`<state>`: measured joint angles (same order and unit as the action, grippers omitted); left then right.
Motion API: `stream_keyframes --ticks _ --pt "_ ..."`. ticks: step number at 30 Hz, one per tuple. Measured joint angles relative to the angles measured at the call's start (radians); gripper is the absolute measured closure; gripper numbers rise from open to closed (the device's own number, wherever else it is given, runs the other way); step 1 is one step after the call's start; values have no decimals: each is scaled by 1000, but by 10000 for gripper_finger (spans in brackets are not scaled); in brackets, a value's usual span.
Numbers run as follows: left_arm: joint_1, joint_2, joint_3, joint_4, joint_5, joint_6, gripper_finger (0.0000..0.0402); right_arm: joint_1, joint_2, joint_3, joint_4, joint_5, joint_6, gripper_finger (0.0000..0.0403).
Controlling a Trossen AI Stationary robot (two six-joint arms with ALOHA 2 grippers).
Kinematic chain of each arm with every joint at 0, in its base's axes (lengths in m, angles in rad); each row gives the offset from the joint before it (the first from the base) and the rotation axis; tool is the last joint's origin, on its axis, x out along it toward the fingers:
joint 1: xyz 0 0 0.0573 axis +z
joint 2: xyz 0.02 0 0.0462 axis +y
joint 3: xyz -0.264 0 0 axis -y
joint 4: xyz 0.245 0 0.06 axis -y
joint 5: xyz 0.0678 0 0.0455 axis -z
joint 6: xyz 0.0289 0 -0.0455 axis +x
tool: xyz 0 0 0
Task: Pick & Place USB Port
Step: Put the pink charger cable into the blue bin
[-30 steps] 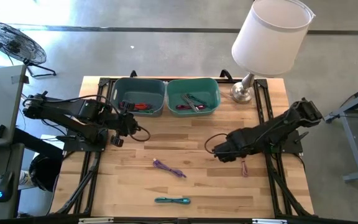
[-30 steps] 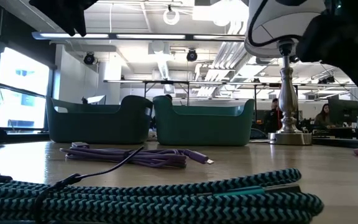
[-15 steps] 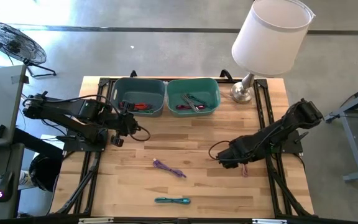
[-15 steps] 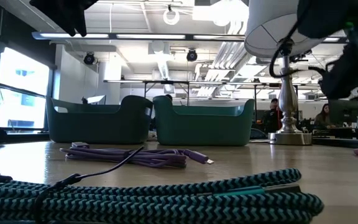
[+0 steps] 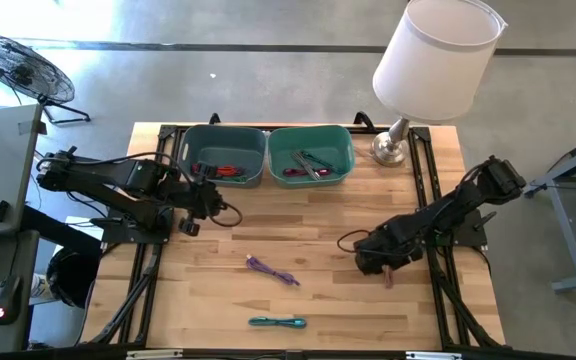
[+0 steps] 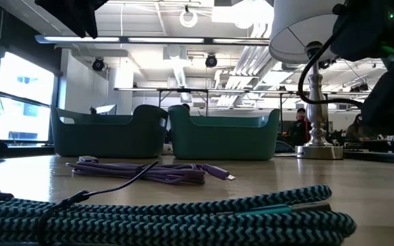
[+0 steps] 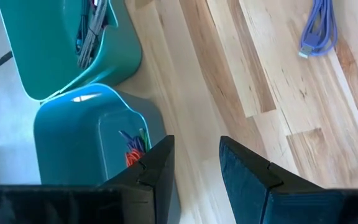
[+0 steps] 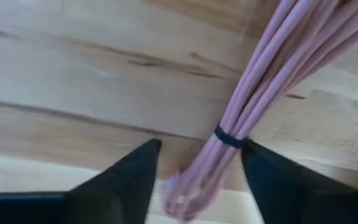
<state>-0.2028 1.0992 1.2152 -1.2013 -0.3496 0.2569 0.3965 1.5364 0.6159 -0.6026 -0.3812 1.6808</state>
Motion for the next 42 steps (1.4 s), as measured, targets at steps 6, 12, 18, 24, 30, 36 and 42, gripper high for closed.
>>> stream_keyframes --ticks 6,12,18,24,30,36,42 --pt "0 0 0 53 3 1 279 0 0 -4 0 -1 -113 371" --pt "0 0 0 159 90 11 280 -1 -13 4 -12 48 -134 384" --pt "0 0 0 316 187 53 280 2 -105 85 37 365 -193 385" --pt "1 0 0 486 293 32 280 22 -217 263 188 715 -506 385" --pt "37 0 0 703 435 3 280 30 -219 567 209 935 -965 386" --pt "105 0 0 922 548 -60 279 28 -123 832 205 939 -1300 386" --pt "139 12 2 978 628 -82 279 10 -11 976 195 836 -1427 386"
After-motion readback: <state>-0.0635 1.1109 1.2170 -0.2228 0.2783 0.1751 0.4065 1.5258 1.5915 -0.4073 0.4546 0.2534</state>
